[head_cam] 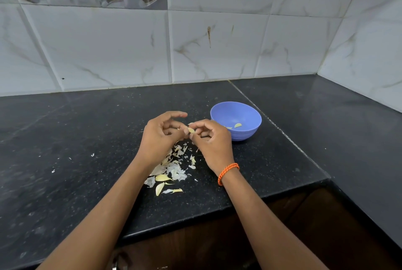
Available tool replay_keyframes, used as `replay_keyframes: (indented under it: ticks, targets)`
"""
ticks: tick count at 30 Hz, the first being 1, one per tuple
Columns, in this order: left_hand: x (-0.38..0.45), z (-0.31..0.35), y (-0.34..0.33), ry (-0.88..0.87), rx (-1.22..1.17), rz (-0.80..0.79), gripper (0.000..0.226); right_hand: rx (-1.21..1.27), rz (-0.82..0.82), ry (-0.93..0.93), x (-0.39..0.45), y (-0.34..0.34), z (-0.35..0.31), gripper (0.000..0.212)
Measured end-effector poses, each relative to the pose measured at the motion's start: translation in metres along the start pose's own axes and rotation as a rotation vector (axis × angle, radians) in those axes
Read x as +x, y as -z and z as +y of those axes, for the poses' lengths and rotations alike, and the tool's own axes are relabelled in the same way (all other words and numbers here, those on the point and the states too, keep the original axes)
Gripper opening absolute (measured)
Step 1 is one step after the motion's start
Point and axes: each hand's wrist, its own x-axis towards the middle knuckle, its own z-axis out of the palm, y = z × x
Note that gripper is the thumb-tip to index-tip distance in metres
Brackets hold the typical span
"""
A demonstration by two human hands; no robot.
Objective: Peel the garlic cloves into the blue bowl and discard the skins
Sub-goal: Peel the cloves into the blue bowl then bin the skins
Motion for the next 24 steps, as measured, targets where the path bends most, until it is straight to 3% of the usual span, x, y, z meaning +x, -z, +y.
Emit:
replay_keyframes:
  ticks: [12,18,24]
  targets:
    - [-0.0019,0.0012,-0.0007,-0.013,0.006,0.0,0.035,0.136,-0.007,-0.021,-0.0014,0.0046,-0.005,0.018]
    - [-0.004,0.0035,-0.0032,-0.102,0.118,-0.006,0.04,0.152,0.054,-0.038,-0.0007,0.0081,-0.0037,0.007]
    - [-0.0048,0.0053,-0.0041,-0.138,0.102,0.019,0.039,0.18,0.006,-0.063,0.0,0.0072,-0.0005,0.009]
